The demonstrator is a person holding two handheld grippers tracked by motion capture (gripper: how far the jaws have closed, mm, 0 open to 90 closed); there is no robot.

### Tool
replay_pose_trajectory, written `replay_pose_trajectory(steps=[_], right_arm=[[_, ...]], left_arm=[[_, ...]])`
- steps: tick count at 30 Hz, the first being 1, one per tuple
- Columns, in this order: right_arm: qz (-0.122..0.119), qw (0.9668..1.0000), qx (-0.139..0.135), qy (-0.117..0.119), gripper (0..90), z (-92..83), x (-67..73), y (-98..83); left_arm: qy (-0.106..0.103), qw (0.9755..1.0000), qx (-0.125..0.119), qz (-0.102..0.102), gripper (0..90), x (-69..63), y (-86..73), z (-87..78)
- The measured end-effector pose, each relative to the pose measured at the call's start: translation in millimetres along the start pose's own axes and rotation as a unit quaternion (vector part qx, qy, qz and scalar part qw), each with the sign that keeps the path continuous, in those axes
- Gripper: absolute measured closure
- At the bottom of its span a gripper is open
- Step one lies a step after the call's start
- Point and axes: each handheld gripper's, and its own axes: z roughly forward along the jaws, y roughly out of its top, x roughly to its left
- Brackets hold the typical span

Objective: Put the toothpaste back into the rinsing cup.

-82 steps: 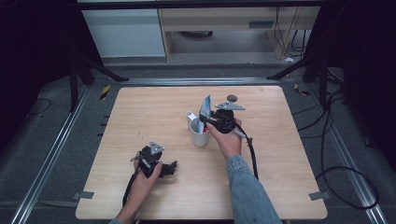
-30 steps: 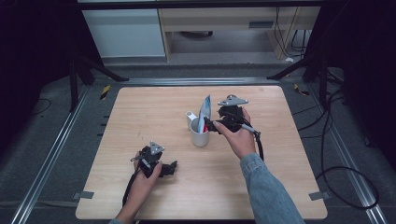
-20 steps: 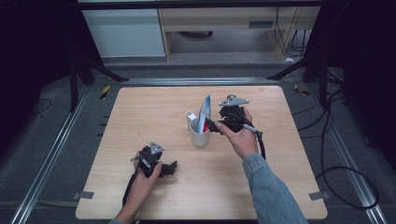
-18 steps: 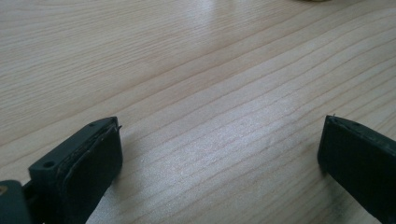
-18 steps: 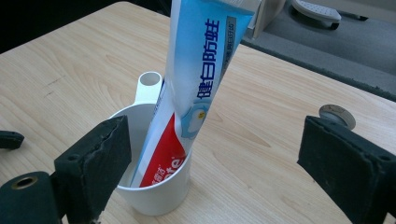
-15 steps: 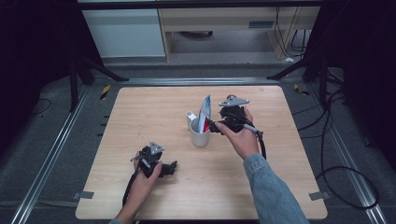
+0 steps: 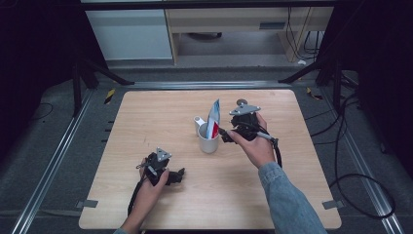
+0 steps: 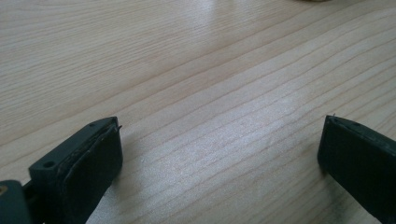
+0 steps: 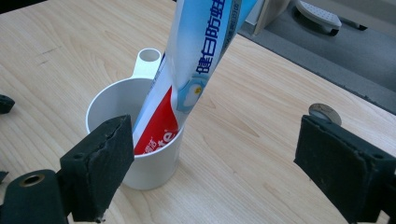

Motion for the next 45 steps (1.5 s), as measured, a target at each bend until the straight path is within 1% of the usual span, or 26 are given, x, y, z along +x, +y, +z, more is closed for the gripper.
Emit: replay_pose_trajectory(steps=[4,8,12,19,27,32,34,38,45], right_arm=[[-0.003,1.0,0.005,0.003,11.4,-2.9,-1.1,-3.4],[-0.009,0.9999,0.01,0.002,11.3,-5.4,-5.4,-9.6],[-0.015,0.9996,0.021,-0.008,11.2,-7.8,-11.4,-17.6],[-0.001,0.9994,0.03,-0.02,10.9,-15.7,-23.5,-34.3],[0.015,0.9986,0.039,-0.032,11.4,-29.0,-37.9,-51.6],[0.023,0.9983,0.04,-0.035,13.3,-35.4,-42.0,-62.3],[0.022,0.9982,0.042,-0.037,13.7,-37.0,-43.8,-67.6],[0.034,0.9977,0.044,-0.038,14.1,-39.6,-46.2,-78.2],[0.049,0.9964,0.053,-0.044,14.6,-42.2,-51.7,-96.4]], left_arm=[[-0.001,1.0,0.0,0.001,0.0,0.0,-0.1,-0.2],[-0.001,1.0,0.001,0.002,0.0,-0.1,-0.1,-0.3],[-0.001,1.0,0.0,0.002,0.0,0.0,-0.1,-0.3],[-0.002,1.0,0.0,0.002,0.0,-0.1,0.3,0.2],[-0.002,1.0,0.0,0.003,0.0,-0.2,1.0,0.9],[-0.003,1.0,0.0,0.003,0.0,-0.2,0.9,0.9],[-0.003,1.0,0.0,0.003,0.0,-0.2,0.9,0.9],[-0.003,1.0,0.0,0.003,0.0,-0.2,0.9,0.9],[-0.003,1.0,0.0,0.003,0.0,-0.3,0.9,0.9]])
